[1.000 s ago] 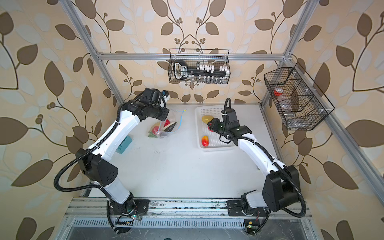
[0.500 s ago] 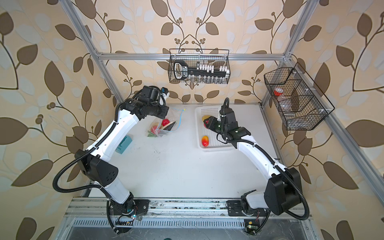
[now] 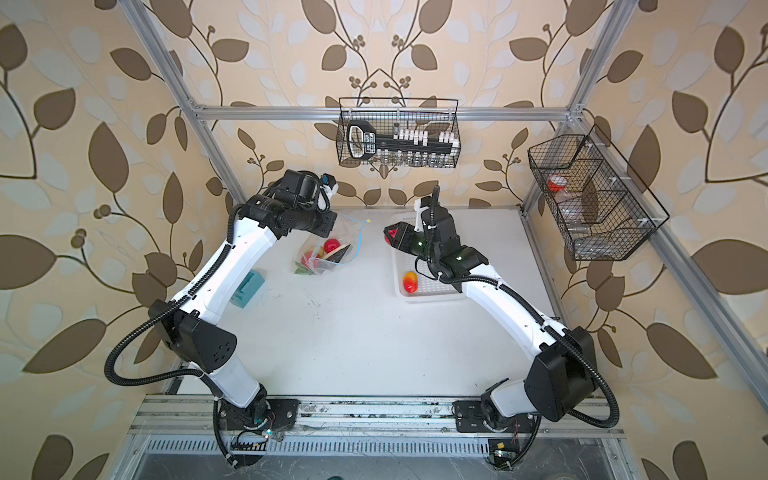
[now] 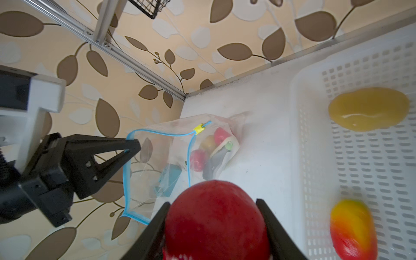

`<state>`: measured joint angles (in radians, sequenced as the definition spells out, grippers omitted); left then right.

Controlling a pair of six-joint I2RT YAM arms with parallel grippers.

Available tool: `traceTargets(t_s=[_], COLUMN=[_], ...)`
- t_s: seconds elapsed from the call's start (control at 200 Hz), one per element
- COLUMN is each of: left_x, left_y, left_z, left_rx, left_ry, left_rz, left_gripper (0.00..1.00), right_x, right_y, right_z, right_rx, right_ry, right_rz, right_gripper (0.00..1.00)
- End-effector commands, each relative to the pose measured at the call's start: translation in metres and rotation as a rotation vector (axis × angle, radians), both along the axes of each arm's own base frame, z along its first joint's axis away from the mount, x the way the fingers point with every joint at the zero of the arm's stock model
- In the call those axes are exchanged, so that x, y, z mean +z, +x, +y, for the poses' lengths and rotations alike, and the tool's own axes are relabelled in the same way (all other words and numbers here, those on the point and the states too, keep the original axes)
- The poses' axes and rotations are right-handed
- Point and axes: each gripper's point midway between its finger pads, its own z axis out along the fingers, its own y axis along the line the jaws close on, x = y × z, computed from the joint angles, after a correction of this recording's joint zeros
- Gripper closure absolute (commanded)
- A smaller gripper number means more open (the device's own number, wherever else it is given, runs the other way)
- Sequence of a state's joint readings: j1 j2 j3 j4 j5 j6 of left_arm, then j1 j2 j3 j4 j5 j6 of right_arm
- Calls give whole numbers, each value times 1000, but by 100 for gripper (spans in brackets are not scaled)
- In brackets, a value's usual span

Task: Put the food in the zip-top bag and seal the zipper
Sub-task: 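Lift the red apple with the right gripper and carry it toward the bag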

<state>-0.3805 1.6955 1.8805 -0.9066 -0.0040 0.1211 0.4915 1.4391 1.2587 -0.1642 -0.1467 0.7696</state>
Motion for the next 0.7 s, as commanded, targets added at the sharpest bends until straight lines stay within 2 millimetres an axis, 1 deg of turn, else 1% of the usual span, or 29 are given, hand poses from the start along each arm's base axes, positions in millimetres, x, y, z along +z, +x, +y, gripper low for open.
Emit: traceTargets(t_s=[0.0, 0.115, 0.33, 0.695], left_x=[18, 18, 12, 17], left_y=[0, 0, 1, 1], left_z=[-6, -6, -6, -7], left_rx=[-12, -15, -12, -16], left_ry=[-27, -27, -21, -27], left_rz=[-37, -37, -21, -28], left_gripper=[100, 100, 100, 100], right_x=[18, 24, 30, 40], right_y=[4, 5, 7, 5], right_z=[14, 23, 39, 72], right_rx=[24, 44, 74, 150], right_ry=[24, 34, 57, 48], right_rz=[-49, -69, -89, -133], right_gripper=[77, 76, 77, 77])
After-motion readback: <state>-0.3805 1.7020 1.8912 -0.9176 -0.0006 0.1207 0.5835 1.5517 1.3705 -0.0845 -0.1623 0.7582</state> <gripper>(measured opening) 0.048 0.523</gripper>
